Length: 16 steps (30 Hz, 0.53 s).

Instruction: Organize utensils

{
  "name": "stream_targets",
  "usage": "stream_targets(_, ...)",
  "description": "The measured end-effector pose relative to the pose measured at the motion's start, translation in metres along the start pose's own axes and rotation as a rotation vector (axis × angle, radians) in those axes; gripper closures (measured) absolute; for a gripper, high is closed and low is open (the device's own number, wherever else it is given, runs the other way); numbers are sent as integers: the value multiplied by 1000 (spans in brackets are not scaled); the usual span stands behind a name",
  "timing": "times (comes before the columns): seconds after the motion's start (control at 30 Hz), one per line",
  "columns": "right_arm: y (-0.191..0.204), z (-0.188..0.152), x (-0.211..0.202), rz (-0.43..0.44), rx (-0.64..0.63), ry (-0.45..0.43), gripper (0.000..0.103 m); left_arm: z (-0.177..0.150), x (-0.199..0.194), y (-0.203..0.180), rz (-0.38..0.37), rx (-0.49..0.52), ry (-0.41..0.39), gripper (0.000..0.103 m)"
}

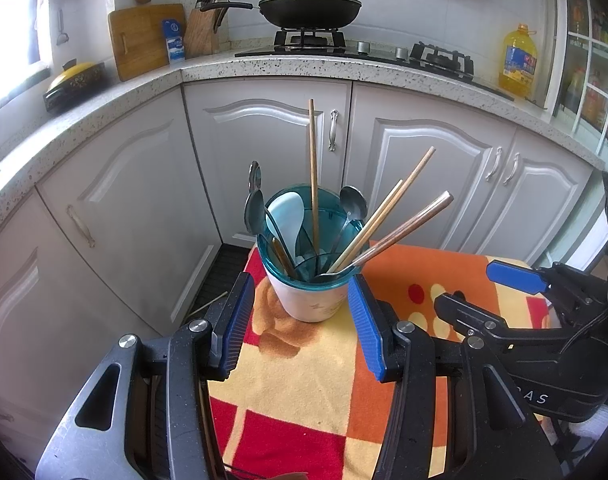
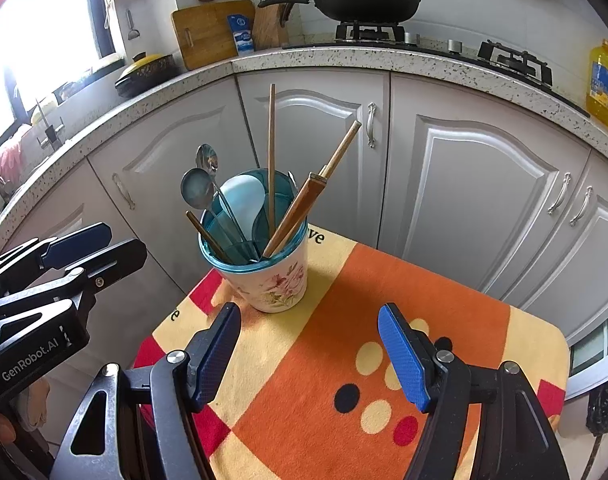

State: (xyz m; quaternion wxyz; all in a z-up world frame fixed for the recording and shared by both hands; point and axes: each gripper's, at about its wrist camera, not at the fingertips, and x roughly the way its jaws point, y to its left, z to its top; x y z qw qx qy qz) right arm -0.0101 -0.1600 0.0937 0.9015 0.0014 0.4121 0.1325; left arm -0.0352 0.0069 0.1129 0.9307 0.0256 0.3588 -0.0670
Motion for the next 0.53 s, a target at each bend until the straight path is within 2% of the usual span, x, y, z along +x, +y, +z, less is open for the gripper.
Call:
stream_targets(0.33, 0, -1, 4, 3, -5, 13, 34, -2, 0, 3, -22, -10, -15, 55)
stream_targets(0.4, 0, -1, 5, 4, -3, 14, 34, -2, -2, 3, -7, -10, -37, 55)
stream_targets(0.53, -1, -2, 4, 3, -4, 12, 34, 0, 2, 6, 2, -22, -19, 55)
